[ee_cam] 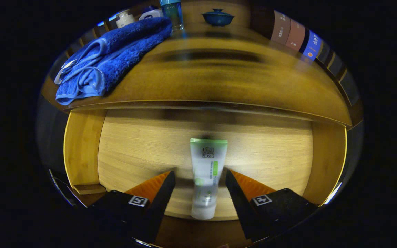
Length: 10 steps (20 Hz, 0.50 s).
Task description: Pull open the drawer, take out the items inside it, and place them on the countertop above the cabinet.
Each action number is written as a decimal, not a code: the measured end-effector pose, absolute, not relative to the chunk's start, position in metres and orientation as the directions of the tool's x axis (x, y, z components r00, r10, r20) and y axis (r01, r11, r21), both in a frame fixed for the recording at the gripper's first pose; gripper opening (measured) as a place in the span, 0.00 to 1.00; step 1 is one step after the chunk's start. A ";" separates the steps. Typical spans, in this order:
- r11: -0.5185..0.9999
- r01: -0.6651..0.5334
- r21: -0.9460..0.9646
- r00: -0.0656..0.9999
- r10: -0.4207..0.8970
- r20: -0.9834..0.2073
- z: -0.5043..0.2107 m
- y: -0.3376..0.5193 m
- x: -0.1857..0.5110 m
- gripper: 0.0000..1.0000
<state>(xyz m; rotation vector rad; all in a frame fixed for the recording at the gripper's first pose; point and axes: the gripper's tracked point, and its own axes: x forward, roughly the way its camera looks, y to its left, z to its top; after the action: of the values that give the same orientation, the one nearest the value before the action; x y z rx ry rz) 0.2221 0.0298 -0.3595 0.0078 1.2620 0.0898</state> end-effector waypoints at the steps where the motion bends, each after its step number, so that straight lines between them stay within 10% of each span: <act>1: 0.996 -0.056 0.071 0.283 0.084 -0.956 -0.358 0.034 0.217 0.89; 8: 0.998 -0.062 -0.017 0.327 0.004 -0.945 -0.362 0.014 0.220 0.32; 10: 0.998 -0.064 -0.015 0.366 0.009 -0.931 -0.359 0.015 0.222 0.32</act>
<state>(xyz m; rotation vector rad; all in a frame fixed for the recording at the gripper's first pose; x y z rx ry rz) 0.2218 0.0155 -0.3594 -0.0519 1.1956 0.0471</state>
